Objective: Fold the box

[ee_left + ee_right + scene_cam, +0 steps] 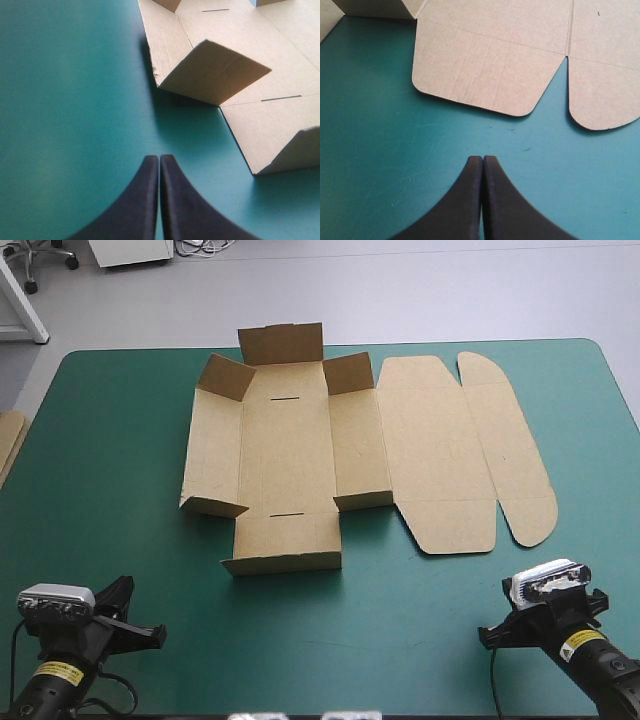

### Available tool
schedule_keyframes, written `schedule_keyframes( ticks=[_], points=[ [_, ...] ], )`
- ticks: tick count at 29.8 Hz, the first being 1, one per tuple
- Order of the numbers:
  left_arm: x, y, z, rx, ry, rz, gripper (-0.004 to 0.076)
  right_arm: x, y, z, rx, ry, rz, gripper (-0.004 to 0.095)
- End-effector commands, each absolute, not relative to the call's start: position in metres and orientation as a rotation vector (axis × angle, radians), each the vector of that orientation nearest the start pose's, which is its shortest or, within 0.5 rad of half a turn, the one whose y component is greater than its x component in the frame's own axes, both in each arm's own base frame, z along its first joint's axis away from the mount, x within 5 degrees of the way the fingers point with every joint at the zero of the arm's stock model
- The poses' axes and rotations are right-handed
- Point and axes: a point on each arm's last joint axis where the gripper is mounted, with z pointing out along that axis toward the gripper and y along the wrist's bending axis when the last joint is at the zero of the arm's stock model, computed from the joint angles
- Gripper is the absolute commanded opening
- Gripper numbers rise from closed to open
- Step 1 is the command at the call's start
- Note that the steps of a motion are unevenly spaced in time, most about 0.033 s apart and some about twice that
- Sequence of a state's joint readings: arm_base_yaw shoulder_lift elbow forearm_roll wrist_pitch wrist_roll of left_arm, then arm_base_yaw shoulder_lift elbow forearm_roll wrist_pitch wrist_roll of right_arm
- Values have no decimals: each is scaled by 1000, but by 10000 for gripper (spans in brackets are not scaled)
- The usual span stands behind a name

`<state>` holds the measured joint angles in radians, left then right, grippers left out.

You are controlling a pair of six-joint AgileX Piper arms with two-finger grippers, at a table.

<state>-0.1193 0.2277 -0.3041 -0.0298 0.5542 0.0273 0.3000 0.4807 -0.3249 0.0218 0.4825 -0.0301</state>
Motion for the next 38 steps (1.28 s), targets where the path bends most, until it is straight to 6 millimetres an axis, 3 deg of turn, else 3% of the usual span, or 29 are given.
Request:
schedule_keyframes(
  ticks=[1,4,7,11,15,19,24,30,34,38],
  points=[
    [63,-9,276,119,1839,-94,143,97,31,258,-322,2022,187,-20],
    [63,-9,281,116,1813,-97,364,97,31,258,-322,2022,187,-20],
    [65,-9,290,109,1807,-107,503,97,31,258,-322,2022,187,-20],
    [80,-11,308,90,1825,-122,461,97,31,258,-322,2022,187,-20],
    [110,-15,339,87,1823,-123,438,97,31,258,-320,2022,191,-20],
    [154,-21,363,54,1876,-162,438,97,31,258,-320,2022,191,-20],
    [203,-33,383,-51,1863,-343,438,97,31,258,-317,2023,195,-20],
    [251,-34,365,-107,2017,-398,438,96,32,258,-297,2028,225,-20],
    [274,-11,345,-301,2062,-517,438,96,32,257,-294,2036,231,-20],
    [291,14,326,-365,2082,-712,437,96,32,257,-294,2036,231,-20]
  ],
)
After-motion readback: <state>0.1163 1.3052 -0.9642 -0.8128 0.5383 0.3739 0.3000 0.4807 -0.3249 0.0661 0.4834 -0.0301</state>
